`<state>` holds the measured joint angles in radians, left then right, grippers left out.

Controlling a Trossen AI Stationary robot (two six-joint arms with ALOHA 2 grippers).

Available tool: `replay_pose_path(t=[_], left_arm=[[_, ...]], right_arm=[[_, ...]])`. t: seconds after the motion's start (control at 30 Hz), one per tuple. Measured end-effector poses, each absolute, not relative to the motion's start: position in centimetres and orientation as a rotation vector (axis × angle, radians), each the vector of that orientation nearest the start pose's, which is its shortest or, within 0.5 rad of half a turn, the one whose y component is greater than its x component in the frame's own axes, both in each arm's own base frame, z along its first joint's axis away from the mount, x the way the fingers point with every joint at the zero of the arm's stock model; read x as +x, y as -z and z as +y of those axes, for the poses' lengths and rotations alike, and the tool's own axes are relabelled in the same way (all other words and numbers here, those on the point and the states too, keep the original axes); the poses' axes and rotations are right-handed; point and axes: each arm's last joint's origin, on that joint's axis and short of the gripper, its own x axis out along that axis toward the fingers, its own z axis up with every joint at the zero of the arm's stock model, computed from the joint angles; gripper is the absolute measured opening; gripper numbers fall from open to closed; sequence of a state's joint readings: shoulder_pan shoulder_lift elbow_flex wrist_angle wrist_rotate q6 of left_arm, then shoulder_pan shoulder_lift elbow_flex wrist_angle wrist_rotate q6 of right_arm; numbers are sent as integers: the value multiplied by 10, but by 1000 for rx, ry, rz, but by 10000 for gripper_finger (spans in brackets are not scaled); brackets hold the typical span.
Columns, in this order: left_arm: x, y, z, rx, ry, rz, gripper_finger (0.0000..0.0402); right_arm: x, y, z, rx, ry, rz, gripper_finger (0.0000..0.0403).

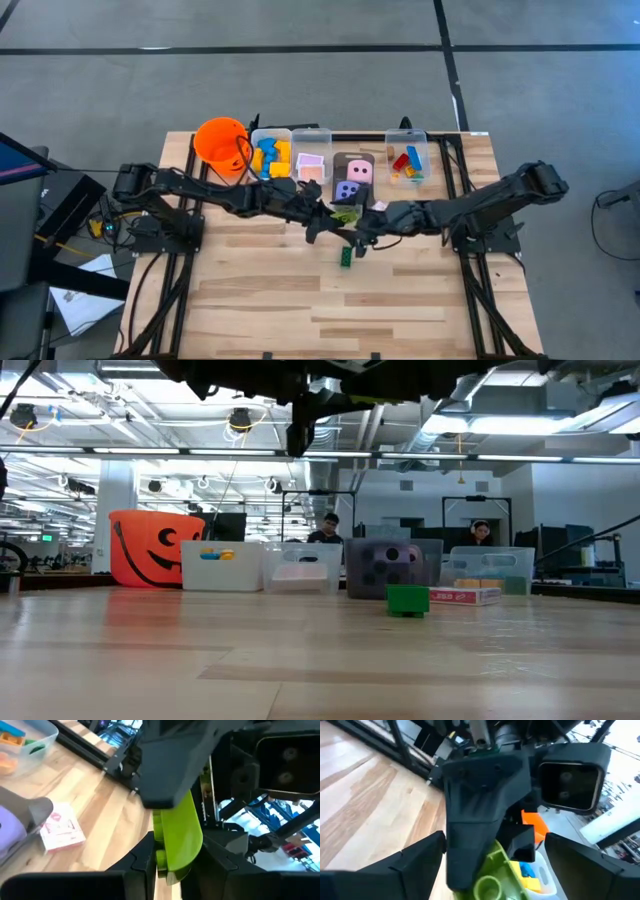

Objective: Pick & Place Toys
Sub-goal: Put the light green game piece into the right transparent bin

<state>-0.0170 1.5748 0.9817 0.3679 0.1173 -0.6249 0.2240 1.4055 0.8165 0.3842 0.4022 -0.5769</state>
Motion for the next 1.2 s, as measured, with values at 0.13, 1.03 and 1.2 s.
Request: replay_pose_path(t=[0.13,1.03,1.2], left_arm=[[351,-258,-9,-633,54,277,89],[350,-256,-9,-636,57,304,90],[350,-256,-9,-636,57,304,91]], right_arm=[[297,-260,61,-643,134,250,334],[295,-251,61,-680,141,351,306],[295,-251,61,-681,140,353,254]])
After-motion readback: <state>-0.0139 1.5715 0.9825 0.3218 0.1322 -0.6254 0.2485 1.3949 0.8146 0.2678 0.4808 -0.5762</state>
